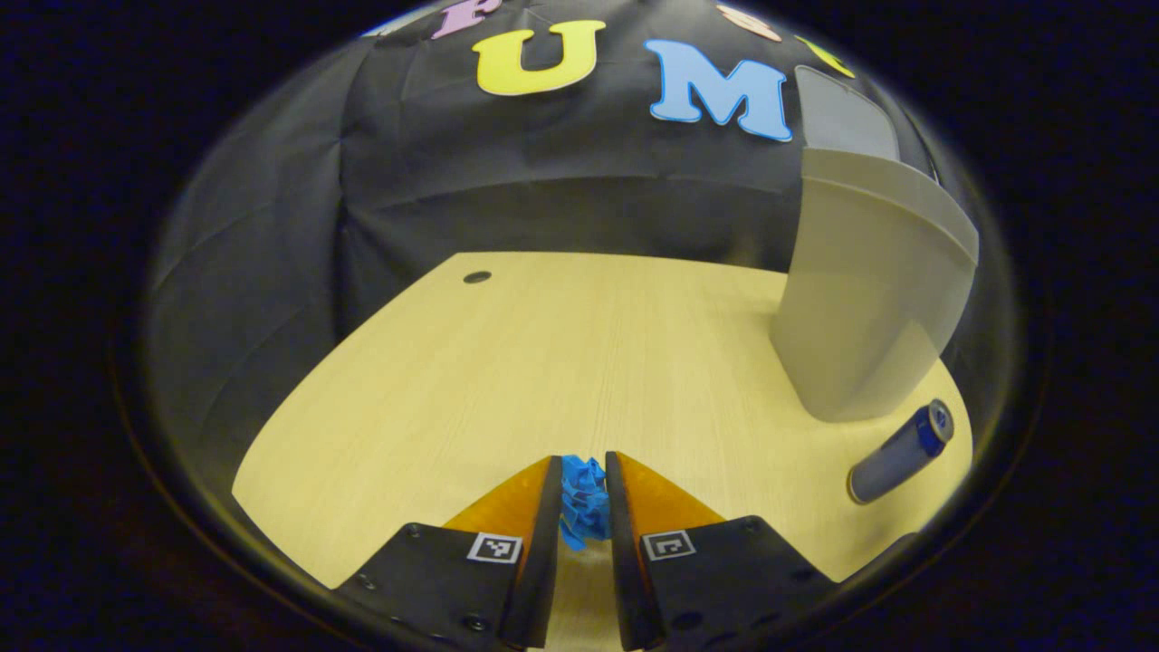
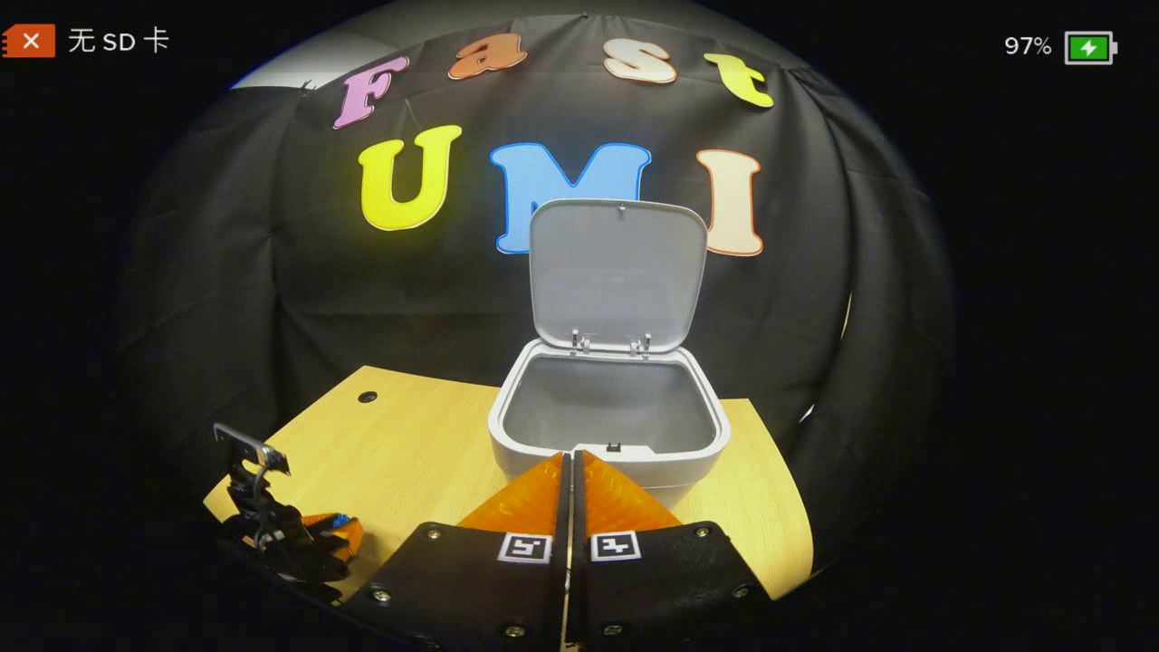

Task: Press the lid of the desktop garbage bin to open it, pick up the crumpled paper on the desktop and throw it into the bin, then pick up the pop can on the desktop and drop it into the bin, and finally close the garbage bin lid.

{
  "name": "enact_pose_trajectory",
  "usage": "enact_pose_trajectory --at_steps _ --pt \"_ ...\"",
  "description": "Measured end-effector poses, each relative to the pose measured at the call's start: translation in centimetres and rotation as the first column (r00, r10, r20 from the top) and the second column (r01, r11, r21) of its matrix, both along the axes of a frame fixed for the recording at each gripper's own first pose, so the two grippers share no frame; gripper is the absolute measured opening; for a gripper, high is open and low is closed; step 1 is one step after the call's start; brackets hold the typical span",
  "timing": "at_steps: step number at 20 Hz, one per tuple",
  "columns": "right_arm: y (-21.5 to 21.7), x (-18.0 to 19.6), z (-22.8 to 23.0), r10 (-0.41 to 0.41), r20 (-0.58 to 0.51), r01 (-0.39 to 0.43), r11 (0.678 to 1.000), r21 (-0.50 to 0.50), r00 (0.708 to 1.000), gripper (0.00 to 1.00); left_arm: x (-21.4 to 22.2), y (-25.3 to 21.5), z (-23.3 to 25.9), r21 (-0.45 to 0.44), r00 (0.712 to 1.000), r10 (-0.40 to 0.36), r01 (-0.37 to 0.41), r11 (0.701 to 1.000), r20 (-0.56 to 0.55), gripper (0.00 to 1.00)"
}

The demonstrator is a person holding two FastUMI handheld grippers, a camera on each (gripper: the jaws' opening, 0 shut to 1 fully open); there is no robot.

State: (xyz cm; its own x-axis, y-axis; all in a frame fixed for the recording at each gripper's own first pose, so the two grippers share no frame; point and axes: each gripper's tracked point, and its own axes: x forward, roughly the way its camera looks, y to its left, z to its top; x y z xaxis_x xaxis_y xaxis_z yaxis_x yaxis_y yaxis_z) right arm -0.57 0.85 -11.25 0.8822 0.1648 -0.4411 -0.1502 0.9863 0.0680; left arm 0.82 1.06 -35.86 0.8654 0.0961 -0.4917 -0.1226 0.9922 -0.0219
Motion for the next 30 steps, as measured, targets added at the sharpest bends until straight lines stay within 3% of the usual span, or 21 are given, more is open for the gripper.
enact_pose_trajectory --at_steps 6,12,22,30 --pt "-1.4 -0.6 -0.5 -0.026 0.011 0.026 1.000 -0.003 1.000 0.02 3.9 -3.3 6.7 0.041 0.988 -0.086 0.081 0.996 0.127 0.34" --pt "-3.9 -1.5 -1.6 -0.094 -0.003 0.094 0.995 0.023 0.996 0.02 7.1 -8.5 14.0 0.035 0.954 -0.175 0.172 0.985 0.242 0.35" --pt "-8.8 -3.7 -3.1 -0.245 -0.021 0.245 0.969 0.038 0.969 0.02 10.7 -19.7 24.4 0.069 0.839 -0.362 0.367 0.928 0.406 0.34" --pt "-12.2 -5.9 -3.8 -0.366 -0.041 0.368 0.929 0.043 0.930 0.02 11.5 -27.9 27.5 0.114 0.744 -0.493 0.499 0.859 0.451 0.36"
